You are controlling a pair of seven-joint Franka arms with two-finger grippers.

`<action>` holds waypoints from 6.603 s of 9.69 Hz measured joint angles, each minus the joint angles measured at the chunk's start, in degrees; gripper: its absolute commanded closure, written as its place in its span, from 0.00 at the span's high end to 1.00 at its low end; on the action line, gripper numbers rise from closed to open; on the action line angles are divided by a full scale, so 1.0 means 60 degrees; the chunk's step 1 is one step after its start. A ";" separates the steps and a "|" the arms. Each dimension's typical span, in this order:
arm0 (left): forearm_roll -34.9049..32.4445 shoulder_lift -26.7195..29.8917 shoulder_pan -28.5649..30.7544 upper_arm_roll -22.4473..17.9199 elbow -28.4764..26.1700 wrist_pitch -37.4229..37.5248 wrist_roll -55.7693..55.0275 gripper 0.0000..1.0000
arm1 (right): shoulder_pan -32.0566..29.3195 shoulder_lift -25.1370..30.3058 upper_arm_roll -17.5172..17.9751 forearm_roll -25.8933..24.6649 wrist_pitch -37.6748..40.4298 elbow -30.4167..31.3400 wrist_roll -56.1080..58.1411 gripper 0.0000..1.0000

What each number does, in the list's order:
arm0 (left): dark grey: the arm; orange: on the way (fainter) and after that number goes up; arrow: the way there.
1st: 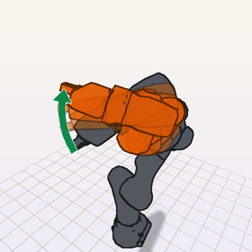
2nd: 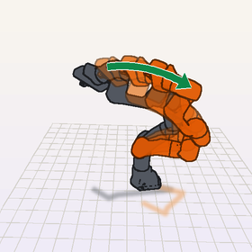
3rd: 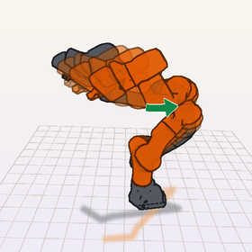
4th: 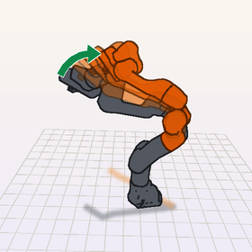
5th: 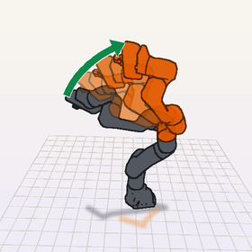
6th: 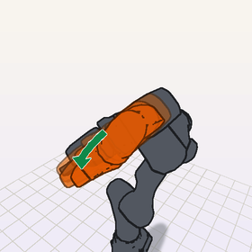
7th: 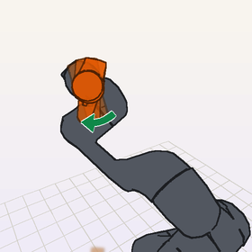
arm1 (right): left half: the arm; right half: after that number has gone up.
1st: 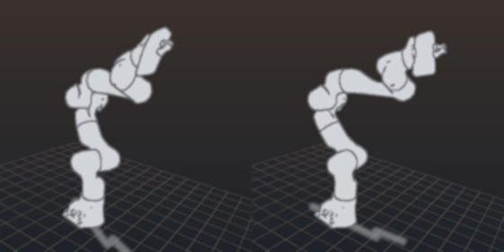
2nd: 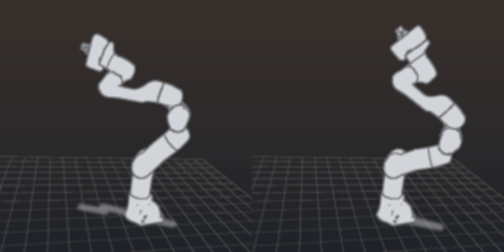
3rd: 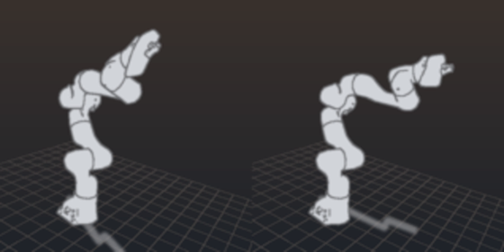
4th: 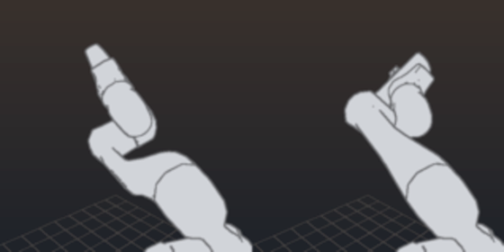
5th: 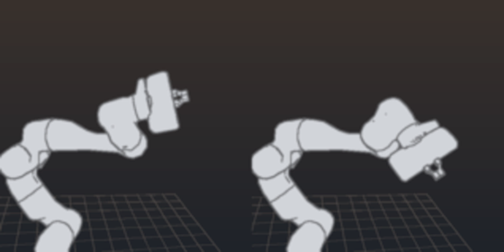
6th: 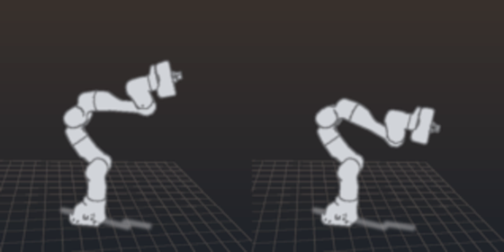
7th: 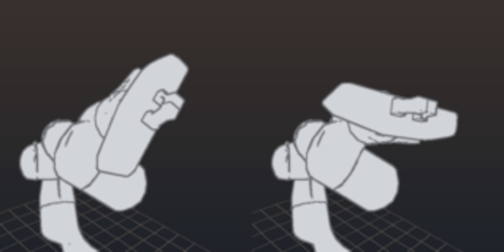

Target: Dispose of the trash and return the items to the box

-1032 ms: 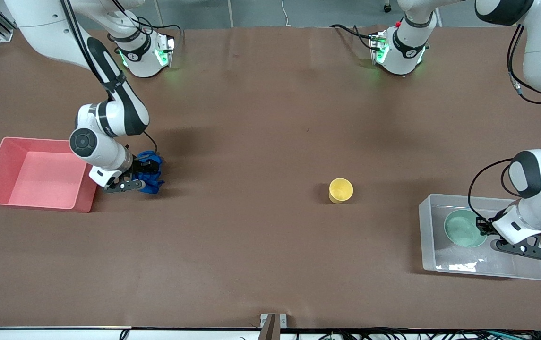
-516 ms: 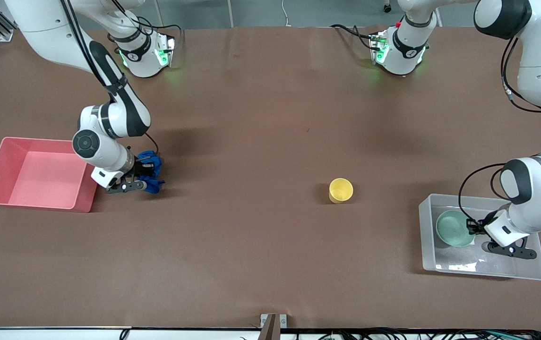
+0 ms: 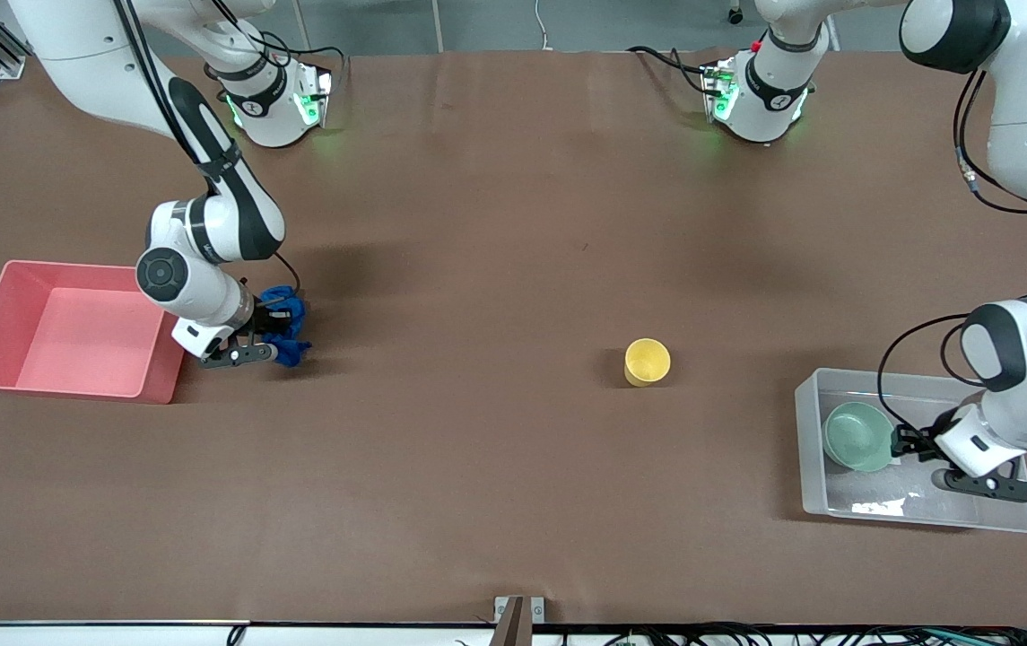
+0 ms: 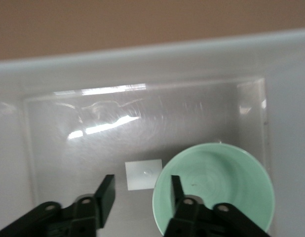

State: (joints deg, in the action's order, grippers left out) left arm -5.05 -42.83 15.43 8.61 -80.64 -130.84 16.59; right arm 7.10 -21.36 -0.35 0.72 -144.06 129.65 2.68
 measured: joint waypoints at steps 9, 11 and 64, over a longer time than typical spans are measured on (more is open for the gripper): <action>0.0052 0.2742 -0.1521 0.1853 -0.2132 0.2097 -0.6311 1.00 | -0.0584 0.2851 -0.0152 -0.0001 0.3461 -0.1167 0.0137 0.17; 0.0052 0.2889 -0.2359 0.1859 -0.2925 0.1442 -0.7863 0.99 | -0.1420 0.3255 -0.0172 -0.0004 0.3612 -0.1092 0.0812 0.18; -0.0047 0.6258 -0.0123 0.2241 0.0306 0.7463 -0.2937 1.00 | -0.1011 0.4201 0.0151 -0.0019 1.0152 -0.6739 0.0212 1.00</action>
State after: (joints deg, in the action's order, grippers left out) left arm -5.33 -5.28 14.69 22.06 -78.81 -86.06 -1.04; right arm 1.03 3.84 0.55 0.61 -83.15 89.22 3.95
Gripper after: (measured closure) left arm 0.000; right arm 0.000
